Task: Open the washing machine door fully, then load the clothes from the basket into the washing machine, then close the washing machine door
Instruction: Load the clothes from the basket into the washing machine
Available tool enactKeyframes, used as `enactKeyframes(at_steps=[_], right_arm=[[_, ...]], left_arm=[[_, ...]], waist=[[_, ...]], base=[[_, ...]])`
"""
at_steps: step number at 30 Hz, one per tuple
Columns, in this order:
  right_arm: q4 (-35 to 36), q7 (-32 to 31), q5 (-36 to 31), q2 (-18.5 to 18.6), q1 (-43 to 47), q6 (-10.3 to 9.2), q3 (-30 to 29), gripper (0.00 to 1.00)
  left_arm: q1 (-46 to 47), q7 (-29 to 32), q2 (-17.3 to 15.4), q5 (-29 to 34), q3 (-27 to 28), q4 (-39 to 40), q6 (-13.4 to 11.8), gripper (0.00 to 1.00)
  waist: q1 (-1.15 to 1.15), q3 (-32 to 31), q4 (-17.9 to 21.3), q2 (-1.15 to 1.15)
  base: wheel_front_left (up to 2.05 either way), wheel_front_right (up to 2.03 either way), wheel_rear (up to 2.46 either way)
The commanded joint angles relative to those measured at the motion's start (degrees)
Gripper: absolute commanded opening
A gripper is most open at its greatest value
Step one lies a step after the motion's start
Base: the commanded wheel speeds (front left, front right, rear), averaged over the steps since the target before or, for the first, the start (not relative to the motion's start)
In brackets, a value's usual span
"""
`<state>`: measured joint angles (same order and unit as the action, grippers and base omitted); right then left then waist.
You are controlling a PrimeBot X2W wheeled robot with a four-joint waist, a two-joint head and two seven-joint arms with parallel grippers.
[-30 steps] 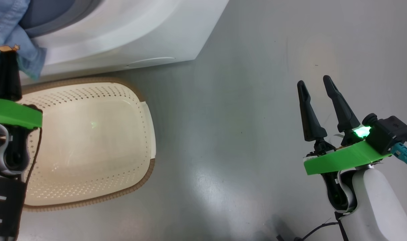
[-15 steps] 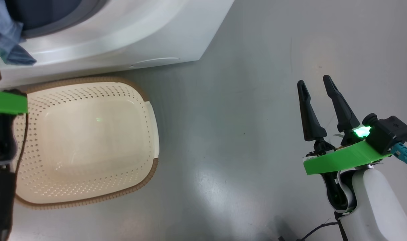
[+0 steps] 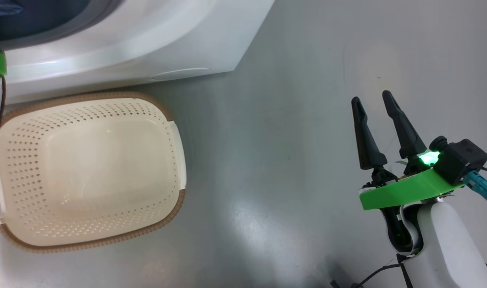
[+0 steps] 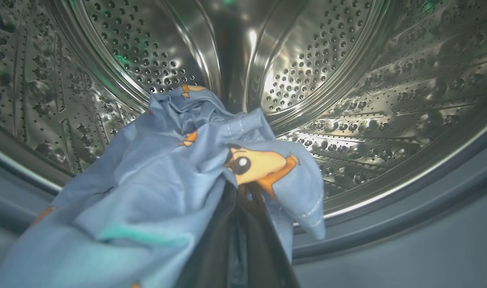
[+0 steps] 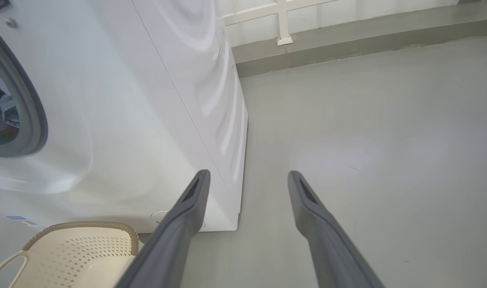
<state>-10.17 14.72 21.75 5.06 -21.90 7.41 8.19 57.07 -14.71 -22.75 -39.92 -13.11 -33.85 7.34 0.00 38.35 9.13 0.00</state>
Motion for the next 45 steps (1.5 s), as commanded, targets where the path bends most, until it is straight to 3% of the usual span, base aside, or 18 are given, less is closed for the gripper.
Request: enactKeyframes(at_steps=[1, 7, 13, 16, 24, 26, 27, 28, 37, 45], right_arm=[[1.11, 0.28, -0.01, -0.54, 0.40, 0.08, 1.75, 1.00], [1.07, 0.28, 0.13, -0.89, -0.18, 0.08, 2.66, 1.00], [1.05, 0.28, 0.39, -1.37, -0.66, 0.08, 3.56, 1.00], [0.82, 0.28, 0.56, -1.58, -0.60, 0.08, 3.96, 1.00], [0.65, 0.28, 0.68, -1.88, -0.13, 0.08, 3.96, 1.00], [0.59, 0.28, 0.63, -1.93, -0.13, 0.08, 3.77, 1.00], [0.54, 0.28, 0.60, -1.94, -0.17, 0.08, 3.70, 1.00], [0.51, 0.28, 0.57, -1.96, -0.25, 0.08, 3.63, 1.00], [0.56, 0.28, 0.26, -1.91, -0.43, 0.08, 3.01, 1.00], [0.67, 0.28, 0.18, -1.39, -0.25, 0.08, 2.30, 1.00]], left_arm=[[3.68, -0.29, -3.17, 0.99, -0.36, -1.66, 0.14, 0.00], [11.98, -0.29, -4.44, 2.95, -3.35, -6.67, 0.14, 0.00], [15.85, -0.29, -5.25, 8.70, 0.40, -4.42, 0.14, 0.00], [14.89, -0.29, -5.06, 10.16, -0.60, -7.10, 0.14, 0.00], [16.43, -0.28, -4.20, 6.05, -7.11, -19.68, 0.14, 0.01], [17.13, -0.28, -4.05, 4.48, -9.18, -21.38, 0.14, 0.48], [17.37, -0.28, -4.05, 3.49, -9.86, -21.96, 0.14, 0.79], [17.51, -0.28, -4.03, 2.54, -10.54, -22.44, 0.14, 1.00], [16.27, -0.29, -4.44, -4.60, -14.17, -21.36, 0.14, 1.00], [12.44, -0.29, -4.62, -7.98, -13.66, -16.79, 0.14, 1.00]], waist=[[0.00, 0.23, 0.42, 0.00], [0.00, 1.22, 1.82, 0.00], [0.00, 2.11, 3.68, 0.00], [0.00, 1.95, 4.45, 0.00], [0.00, 1.63, 4.73, 0.00], [0.00, 1.54, 4.48, 0.00], [0.00, 1.45, 4.34, 0.00], [0.00, 1.35, 4.19, 0.00], [0.00, 0.56, 2.56, 0.00], [0.00, -0.02, 1.21, 0.00]], base=[[0.00, 0.00, 0.00], [0.00, 0.00, 0.00], [0.00, 0.00, 0.00], [0.00, 0.00, 0.00], [0.00, 0.00, 0.00], [0.00, 0.00, 0.00], [0.00, 0.00, 0.00], [0.00, 0.00, 0.00], [0.00, 0.00, 0.00], [0.00, 0.00, 0.00]])
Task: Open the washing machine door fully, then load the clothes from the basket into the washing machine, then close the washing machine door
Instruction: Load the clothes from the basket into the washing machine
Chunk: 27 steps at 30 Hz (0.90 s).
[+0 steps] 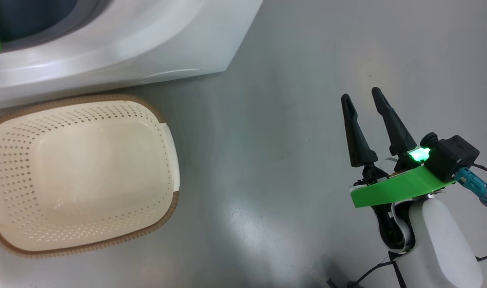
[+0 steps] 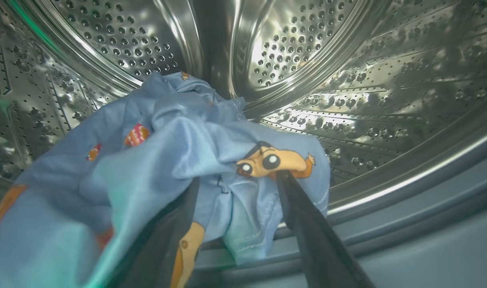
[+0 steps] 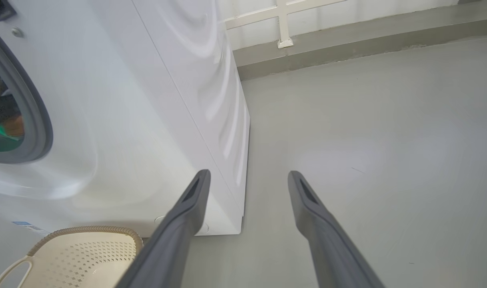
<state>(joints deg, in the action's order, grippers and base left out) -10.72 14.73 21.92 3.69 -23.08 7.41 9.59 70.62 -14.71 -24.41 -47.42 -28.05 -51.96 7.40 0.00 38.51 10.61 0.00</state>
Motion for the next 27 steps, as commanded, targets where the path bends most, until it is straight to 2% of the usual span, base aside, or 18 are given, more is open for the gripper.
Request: enactKeyframes(at_steps=[1, 11, 27], right_arm=[[1.23, 0.27, -0.01, 0.04, 0.97, 0.08, 0.83, 1.00], [1.37, 0.27, -0.20, 0.63, 1.39, 0.08, -0.11, 1.00], [0.92, 0.27, -0.32, 2.62, 3.32, 0.08, -1.09, 1.00]], left_arm=[[-1.72, -0.29, -2.94, -0.67, 1.57, 2.05, 0.09, 1.00], [-8.14, -0.29, -1.50, 0.67, 6.44, 8.51, 0.09, 1.00], [-23.29, -0.29, 2.96, 8.77, 16.15, 19.21, 0.09, 1.00]], waist=[[0.00, -0.30, -0.44, 0.00], [0.00, -1.41, -2.23, 0.00], [0.00, -6.03, -4.92, 0.00]], base=[[0.00, 0.00, 0.00], [0.00, 0.00, 0.00], [0.00, 0.00, 0.00]])
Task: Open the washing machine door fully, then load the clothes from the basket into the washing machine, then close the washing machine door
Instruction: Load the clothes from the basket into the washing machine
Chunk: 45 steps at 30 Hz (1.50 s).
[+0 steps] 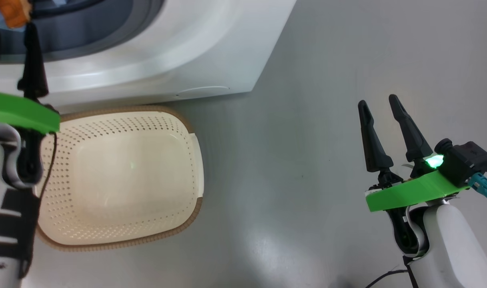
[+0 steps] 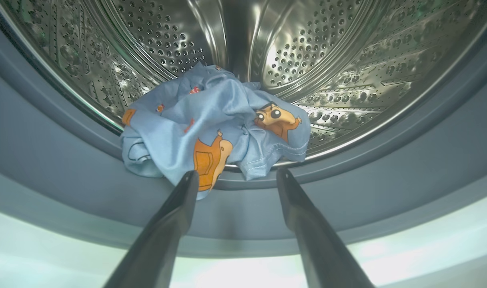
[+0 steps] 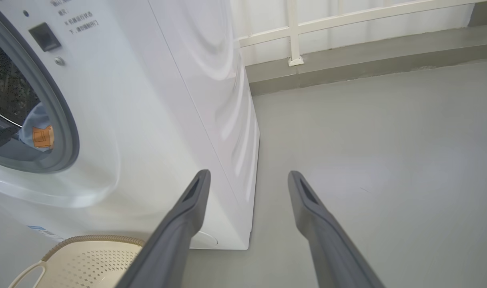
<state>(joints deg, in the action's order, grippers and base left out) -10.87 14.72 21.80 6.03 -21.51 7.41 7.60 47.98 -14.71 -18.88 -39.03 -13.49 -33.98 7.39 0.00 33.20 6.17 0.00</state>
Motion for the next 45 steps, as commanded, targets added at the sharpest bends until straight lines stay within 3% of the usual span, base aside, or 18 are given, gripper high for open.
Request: enactKeyframes(at_steps=[1, 11, 29, 45], right_arm=[[1.02, 0.28, -0.20, 0.44, 1.93, 0.08, 0.90, 1.00], [0.34, 0.28, 0.08, 2.05, 4.62, 0.08, 0.79, 1.00], [-0.73, 0.28, 1.06, 4.46, 10.21, 0.08, 0.80, 1.00], [-0.89, 0.28, 1.88, 5.68, 17.11, 0.08, -0.37, 1.00]], left_arm=[[-1.69, -0.29, -2.24, 1.18, 2.27, 1.85, 0.10, 1.00], [-12.32, -0.29, 1.24, 7.55, 8.49, 8.17, 0.10, 1.00], [-29.08, -0.29, 6.24, 13.42, 16.18, 16.46, 0.10, 1.00], [-41.32, -0.29, 8.48, 15.25, 18.12, 23.15, 0.10, 1.00]], waist=[[0.00, -1.16, -0.64, 0.00], [0.00, -6.00, -2.10, 0.00], [0.00, -14.48, -3.14, 0.00], [0.00, -21.22, -3.61, 0.00]], base=[[0.00, 0.00, 0.00], [0.00, 0.00, 0.00], [0.00, 0.00, 0.00], [0.00, 0.00, 0.00]])
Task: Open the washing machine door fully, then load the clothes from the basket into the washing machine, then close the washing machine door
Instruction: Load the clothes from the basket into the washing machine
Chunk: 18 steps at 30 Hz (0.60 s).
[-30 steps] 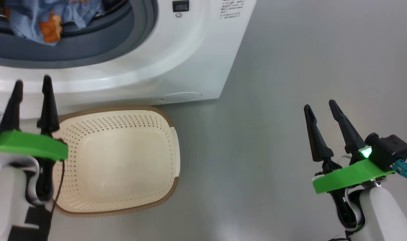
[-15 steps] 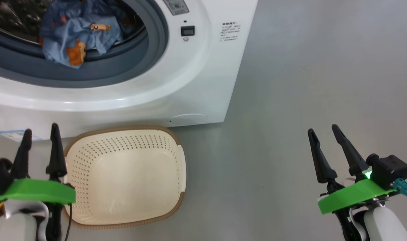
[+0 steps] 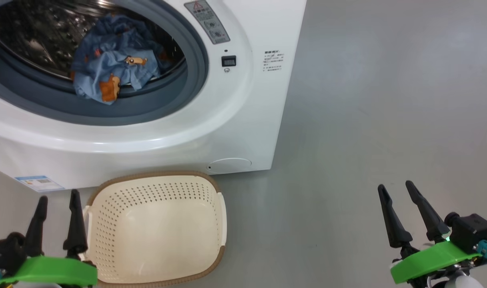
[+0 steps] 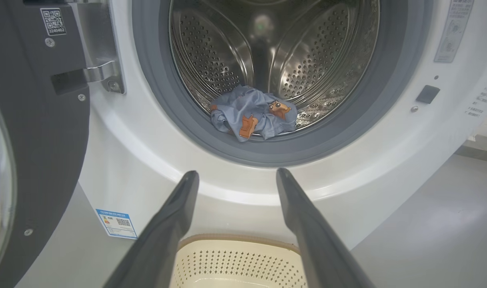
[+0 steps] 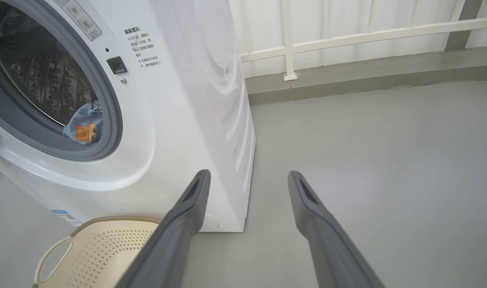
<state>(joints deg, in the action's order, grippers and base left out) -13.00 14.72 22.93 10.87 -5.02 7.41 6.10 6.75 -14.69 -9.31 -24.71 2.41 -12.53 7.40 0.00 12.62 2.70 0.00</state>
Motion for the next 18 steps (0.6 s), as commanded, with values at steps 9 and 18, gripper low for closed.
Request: enactKeyframes(at_steps=[9, 18], right_arm=[[1.55, 0.28, 0.82, 1.13, 3.04, 0.08, -0.24, 1.00], [1.86, 0.28, 0.65, 0.78, 3.46, 0.08, -0.53, 1.00]], left_arm=[[-3.61, -0.30, -0.19, 0.95, 3.20, 3.94, 0.09, 1.00], [-3.97, -0.30, -0.32, 1.08, 3.00, 4.82, 0.09, 1.00]], waist=[[0.00, -2.22, -0.86, 0.00], [0.00, -2.35, -1.03, 0.00]], base=[[0.00, 0.00, 0.00], [0.00, 0.00, 0.00]])
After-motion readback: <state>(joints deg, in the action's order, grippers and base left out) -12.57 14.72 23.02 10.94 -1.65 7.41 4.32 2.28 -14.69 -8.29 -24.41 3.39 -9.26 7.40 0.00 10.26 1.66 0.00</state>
